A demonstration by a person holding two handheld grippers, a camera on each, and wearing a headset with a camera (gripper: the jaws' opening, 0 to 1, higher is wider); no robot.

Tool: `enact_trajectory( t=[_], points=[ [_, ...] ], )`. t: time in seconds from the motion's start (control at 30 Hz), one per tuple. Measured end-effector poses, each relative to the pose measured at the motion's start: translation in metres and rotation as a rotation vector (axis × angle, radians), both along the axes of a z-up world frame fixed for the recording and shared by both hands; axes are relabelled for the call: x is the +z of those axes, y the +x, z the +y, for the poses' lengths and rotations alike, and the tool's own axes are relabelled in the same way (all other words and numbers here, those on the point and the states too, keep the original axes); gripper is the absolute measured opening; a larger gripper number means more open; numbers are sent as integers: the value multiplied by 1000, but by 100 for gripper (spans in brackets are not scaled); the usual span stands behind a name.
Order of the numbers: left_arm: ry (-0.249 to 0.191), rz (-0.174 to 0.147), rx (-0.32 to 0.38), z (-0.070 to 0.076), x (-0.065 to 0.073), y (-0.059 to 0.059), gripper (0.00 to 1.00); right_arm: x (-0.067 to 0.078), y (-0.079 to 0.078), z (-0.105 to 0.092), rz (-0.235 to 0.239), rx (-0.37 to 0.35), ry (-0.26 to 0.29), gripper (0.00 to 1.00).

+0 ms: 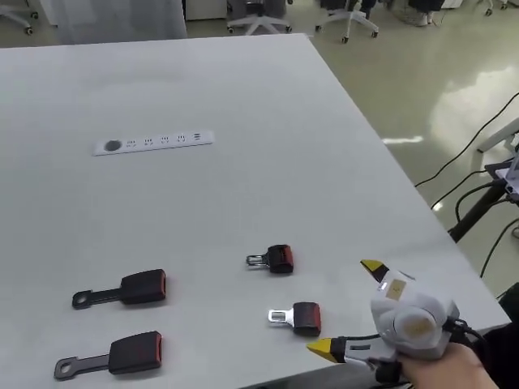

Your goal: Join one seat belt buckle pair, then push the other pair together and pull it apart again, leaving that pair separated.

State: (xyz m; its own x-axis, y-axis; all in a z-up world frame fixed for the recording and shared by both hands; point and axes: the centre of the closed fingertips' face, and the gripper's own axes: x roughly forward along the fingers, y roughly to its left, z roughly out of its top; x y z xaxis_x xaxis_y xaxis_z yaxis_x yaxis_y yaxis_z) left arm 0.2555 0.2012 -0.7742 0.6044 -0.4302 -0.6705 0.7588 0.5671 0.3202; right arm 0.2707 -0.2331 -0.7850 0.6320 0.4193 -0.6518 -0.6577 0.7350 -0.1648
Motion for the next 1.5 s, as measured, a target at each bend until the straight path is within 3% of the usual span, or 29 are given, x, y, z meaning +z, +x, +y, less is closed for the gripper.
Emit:
enact_trajectory(
  t=[0.4,0.63,0.7,0.8,0.93,0.97,1.03,1.13,1.2,1.27,1.3,1.5],
  points=[
    [-10,-2,1,0,1,0,100,6,14,16,-12,39,2,99],
    [-23,3,-4,-2,2,0,100,0,19,26,2,104,-18,99],
    [-25,17,-12,-3,0,-2,100,-1,17,29,4,128,-23,99],
    [-11,76,-15,-3,-8,-8,100,-3,16,31,17,149,-33,97],
    [6,86,-44,-7,-8,-9,100,-4,15,32,47,169,-37,85],
    [11,107,-51,-10,-10,-9,99,-4,15,31,56,168,-34,81],
    [-14,143,-73,-20,-11,-8,95,-7,12,31,119,132,-1,81],
    [-4,158,-86,-32,-15,-2,95,-9,15,27,116,153,-33,80],
    [-5,195,-128,-46,-20,-4,92,-10,14,26,125,160,-37,80],
    [19,199,-177,-57,-24,-2,89,-12,13,26,129,179,-52,78],
    [24,221,-197,-61,-28,-4,87,-14,12,25,136,188,-58,76],
    [97,244,-290,-73,-46,10,75,-26,3,31,165,269,-93,67]
  ],
)
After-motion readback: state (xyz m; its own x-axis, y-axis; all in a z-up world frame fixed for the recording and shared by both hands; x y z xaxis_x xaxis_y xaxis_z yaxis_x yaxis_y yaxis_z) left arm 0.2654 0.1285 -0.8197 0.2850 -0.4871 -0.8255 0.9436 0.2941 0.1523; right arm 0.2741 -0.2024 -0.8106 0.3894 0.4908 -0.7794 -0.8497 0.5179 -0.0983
